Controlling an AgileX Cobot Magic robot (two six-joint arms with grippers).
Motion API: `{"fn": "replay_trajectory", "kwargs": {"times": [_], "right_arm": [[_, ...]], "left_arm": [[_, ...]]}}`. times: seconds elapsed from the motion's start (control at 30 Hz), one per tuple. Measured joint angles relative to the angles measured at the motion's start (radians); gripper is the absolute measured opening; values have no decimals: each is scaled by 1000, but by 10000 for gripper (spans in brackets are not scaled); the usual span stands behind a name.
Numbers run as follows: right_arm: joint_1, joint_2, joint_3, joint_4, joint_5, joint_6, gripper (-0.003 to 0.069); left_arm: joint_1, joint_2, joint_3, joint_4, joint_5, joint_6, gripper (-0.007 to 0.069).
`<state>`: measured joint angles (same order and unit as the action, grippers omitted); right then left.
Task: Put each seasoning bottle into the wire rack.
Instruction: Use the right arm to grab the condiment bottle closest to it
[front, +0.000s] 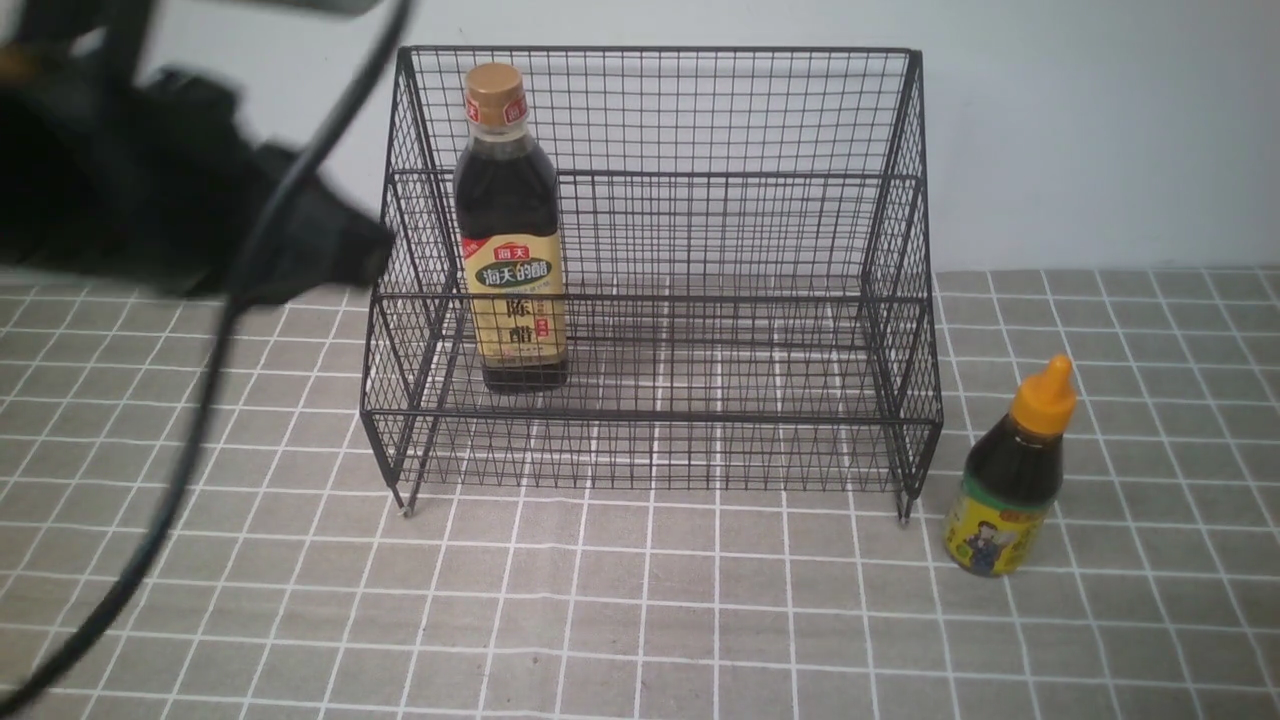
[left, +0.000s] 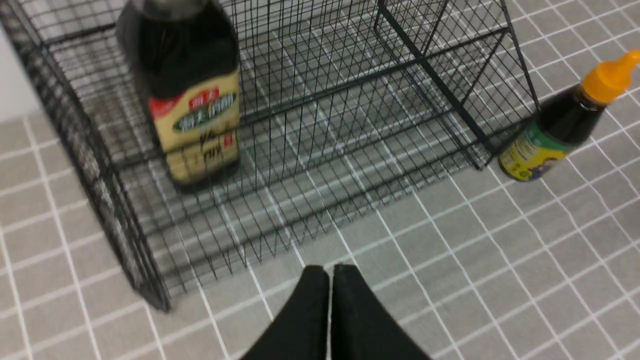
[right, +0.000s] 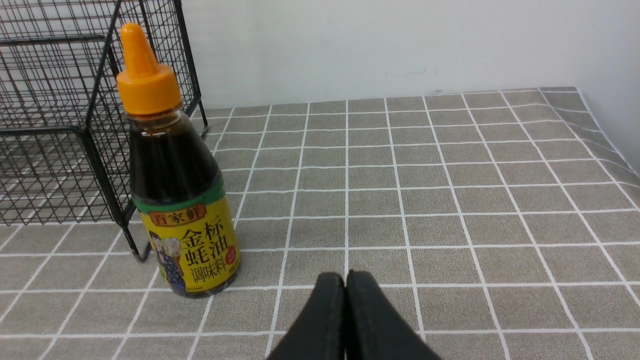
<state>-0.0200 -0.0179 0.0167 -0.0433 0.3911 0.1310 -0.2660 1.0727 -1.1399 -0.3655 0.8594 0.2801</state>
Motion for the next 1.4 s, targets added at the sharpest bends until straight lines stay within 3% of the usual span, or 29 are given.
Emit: {"fn": "replay_trajectory", "kwargs": {"times": [0.27, 0.53, 0.73, 0.93, 1.13, 1.4], "right_arm": [[0, 0, 0, 0, 0, 0, -12], [0, 0, 0, 0, 0, 0, -12], [0, 0, 0, 0, 0, 1, -12], [0, 0, 0, 0, 0, 1, -12], [0, 0, 0, 0, 0, 1, -12], [0, 0, 0, 0, 0, 2, -12]], "left_arm": [[0, -394, 266, 5, -20, -37, -7], [1, -609, 301, 9, 85, -13, -7], [1, -665, 302, 24, 80, 11, -7], [16, -739, 396, 131, -91, -20, -7], [98, -932, 744, 260, -402, -96, -7], [122, -1083, 1126, 296, -509, -105, -7]]}}
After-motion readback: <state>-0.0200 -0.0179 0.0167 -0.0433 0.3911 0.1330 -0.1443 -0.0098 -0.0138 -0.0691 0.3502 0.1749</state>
